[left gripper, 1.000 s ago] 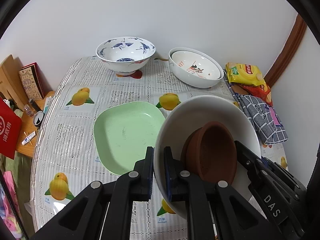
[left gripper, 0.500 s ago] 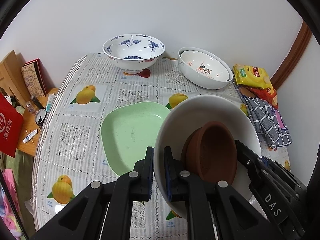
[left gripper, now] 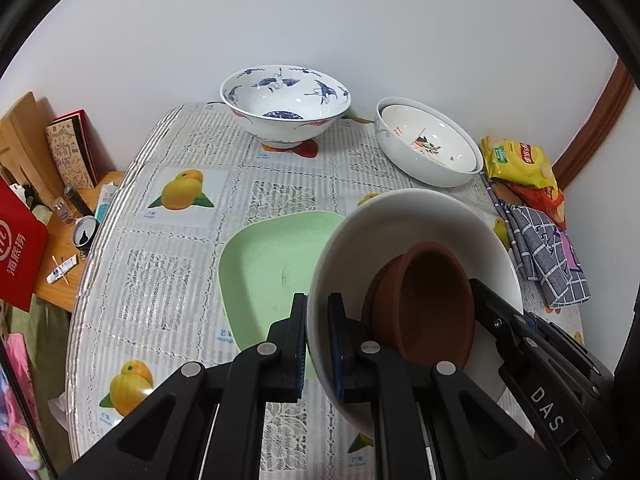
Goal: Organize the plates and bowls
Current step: 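Carry the white bowl with both grippers over the green plate stack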
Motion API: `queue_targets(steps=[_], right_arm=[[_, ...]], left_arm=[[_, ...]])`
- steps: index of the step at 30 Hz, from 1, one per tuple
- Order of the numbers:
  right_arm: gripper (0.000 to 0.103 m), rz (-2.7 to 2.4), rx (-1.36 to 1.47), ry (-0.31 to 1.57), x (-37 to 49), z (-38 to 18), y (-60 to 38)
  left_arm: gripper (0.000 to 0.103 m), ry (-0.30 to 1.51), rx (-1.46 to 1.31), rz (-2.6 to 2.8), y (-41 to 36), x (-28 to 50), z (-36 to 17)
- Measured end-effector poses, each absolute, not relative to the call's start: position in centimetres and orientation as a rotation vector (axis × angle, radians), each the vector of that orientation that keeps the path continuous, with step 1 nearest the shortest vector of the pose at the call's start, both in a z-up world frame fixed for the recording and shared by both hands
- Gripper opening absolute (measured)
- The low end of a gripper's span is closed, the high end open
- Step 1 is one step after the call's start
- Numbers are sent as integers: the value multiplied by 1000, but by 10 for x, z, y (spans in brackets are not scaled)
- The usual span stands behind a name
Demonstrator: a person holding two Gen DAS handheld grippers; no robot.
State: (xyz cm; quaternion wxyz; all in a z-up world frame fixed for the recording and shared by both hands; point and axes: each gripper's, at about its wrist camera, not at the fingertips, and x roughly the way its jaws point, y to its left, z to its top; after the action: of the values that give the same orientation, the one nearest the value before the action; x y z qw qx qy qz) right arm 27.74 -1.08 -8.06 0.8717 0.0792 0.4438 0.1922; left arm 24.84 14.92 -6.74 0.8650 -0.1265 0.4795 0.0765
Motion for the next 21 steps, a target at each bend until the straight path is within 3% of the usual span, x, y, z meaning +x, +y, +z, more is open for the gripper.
queue_targets(steps=[21], right_arm=[[11,424,146,934,290,-86,15]], left_arm=[[10,1008,-276,183,173,257,-74]])
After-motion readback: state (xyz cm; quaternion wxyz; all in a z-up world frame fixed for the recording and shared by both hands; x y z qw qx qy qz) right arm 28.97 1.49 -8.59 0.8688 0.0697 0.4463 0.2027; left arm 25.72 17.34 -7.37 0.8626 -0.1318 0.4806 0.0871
